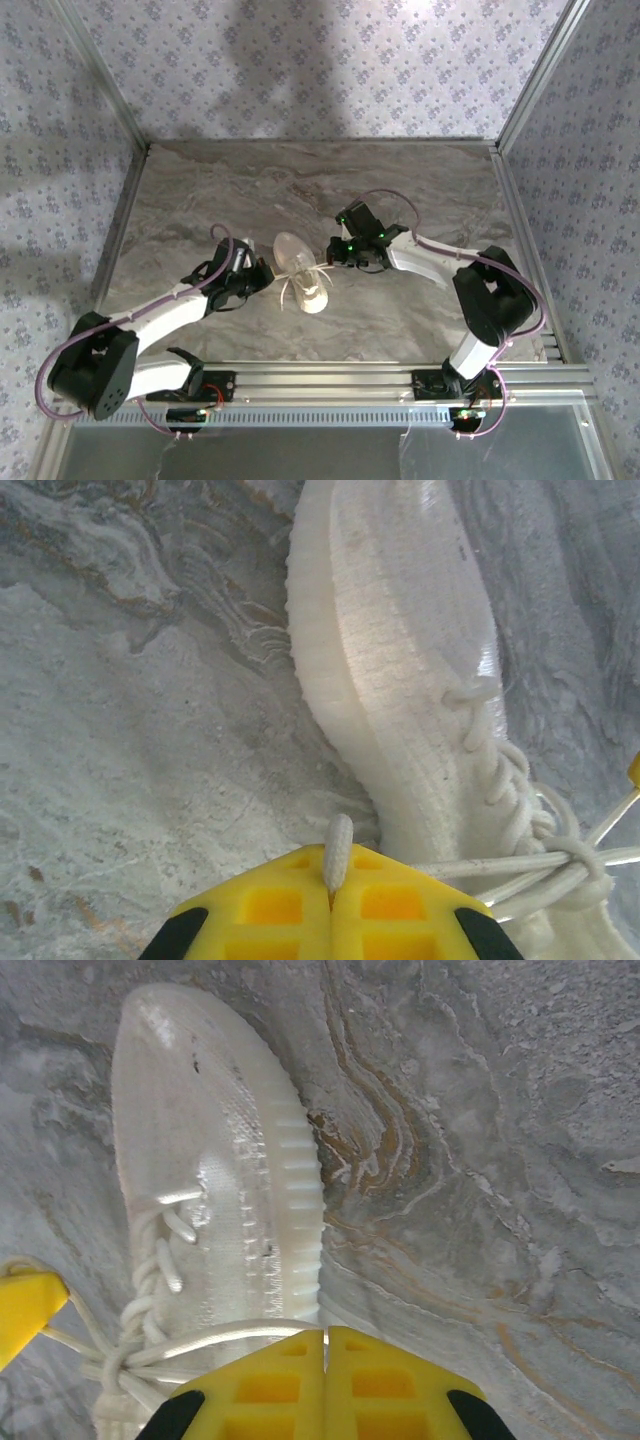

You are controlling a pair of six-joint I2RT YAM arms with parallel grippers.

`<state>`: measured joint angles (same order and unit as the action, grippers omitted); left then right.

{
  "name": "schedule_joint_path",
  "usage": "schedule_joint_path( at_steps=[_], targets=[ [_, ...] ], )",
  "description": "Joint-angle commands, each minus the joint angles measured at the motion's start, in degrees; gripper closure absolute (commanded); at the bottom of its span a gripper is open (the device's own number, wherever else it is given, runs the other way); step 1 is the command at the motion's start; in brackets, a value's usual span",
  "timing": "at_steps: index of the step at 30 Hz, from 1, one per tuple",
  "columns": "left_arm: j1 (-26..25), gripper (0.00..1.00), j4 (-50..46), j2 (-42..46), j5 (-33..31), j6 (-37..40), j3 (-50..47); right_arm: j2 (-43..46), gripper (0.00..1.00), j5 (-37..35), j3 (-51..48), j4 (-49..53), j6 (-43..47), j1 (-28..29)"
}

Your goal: Tie the shoes

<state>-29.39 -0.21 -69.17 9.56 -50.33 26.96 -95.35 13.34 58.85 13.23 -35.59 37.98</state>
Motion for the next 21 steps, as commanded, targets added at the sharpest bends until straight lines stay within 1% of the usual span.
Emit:
schedule_joint_path(
  at_steps=[1,10,21],
  targets=[
    [0.0,1.00,-5.0,-1.0,-3.2,1.4,-1.4,-1.8,1.00,-1.6,0.4,3.2,4.8,-1.3],
    [0.0,1.00,-9.7,0.1,-5.7,0.3,-3.2,-5.2,1.00,-0.3,0.7,4.1,8.1,-3.5],
    [0.0,1.00,-11.4,1.7,-7.2,-0.7,-4.9,-7.2,1.00,1.7,0.9,5.0,10.6,-6.5]
  ],
)
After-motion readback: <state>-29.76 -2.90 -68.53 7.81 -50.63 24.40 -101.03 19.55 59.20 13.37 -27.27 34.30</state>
